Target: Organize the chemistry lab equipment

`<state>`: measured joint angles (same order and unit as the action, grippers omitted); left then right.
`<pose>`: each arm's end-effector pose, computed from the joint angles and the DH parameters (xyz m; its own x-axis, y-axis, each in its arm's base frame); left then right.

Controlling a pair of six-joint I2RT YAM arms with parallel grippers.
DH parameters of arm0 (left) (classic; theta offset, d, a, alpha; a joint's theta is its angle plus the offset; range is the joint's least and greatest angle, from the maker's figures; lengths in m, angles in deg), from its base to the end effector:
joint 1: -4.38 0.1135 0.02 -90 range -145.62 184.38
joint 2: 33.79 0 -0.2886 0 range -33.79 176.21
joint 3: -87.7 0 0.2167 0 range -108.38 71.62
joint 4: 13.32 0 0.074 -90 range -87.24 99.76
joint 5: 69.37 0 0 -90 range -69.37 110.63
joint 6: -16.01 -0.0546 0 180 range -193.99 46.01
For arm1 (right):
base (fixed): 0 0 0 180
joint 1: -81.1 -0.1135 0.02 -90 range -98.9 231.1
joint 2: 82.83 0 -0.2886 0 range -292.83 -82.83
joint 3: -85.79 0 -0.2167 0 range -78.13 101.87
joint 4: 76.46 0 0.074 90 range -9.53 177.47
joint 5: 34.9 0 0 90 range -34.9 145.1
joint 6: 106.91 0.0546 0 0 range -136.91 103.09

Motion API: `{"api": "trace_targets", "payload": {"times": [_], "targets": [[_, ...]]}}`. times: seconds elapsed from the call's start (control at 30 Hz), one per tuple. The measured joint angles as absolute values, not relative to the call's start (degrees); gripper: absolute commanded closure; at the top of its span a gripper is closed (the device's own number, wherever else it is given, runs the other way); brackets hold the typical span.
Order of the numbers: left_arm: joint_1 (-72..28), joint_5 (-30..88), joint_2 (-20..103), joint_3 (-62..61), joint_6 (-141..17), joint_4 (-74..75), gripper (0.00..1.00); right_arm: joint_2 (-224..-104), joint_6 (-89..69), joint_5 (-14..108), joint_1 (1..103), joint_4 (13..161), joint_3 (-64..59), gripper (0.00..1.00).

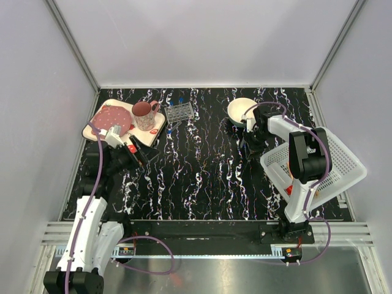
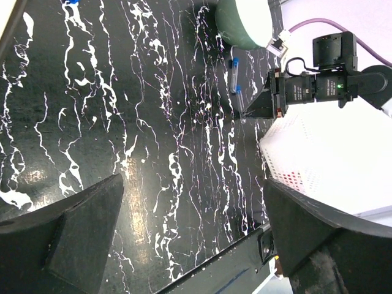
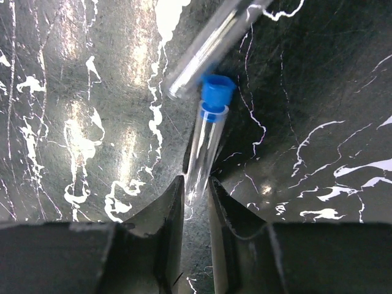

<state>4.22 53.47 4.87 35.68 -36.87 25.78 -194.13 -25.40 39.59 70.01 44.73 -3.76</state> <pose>0.1134 -0.0299 0.2918 -0.6425 -0.5052 -0.5761 0.1293 0.6696 -0.7314 0.3407 0.0817 0.1807 -0.9205 -0.3254 -0.2164 -0.3724 0.8982 0.2337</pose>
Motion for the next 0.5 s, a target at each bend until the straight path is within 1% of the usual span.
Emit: {"api": "trace_targets", "payload": {"times": [0.1,0.17,0.37,0.5], "targets": [[4.2,54.6,4.8,35.9,-36.1,25.8,0.01,-194.1,-25.2,39.7,70.0,44.8,-3.8,0.83],[4.2,55.8,4.5,36.7,-35.3,25.4,0.01,-194.2,-24.9,39.7,70.2,44.8,-3.9,0.85],[3.6,57.0,3.3,38.4,-32.9,24.7,0.01,-194.2,-24.5,39.0,71.1,44.8,-4.0,0.89],[0.1,57.1,4.7,38.7,-30.5,22.6,0.01,-193.9,-24.6,37.4,71.5,44.8,-4.5,0.89]]}}
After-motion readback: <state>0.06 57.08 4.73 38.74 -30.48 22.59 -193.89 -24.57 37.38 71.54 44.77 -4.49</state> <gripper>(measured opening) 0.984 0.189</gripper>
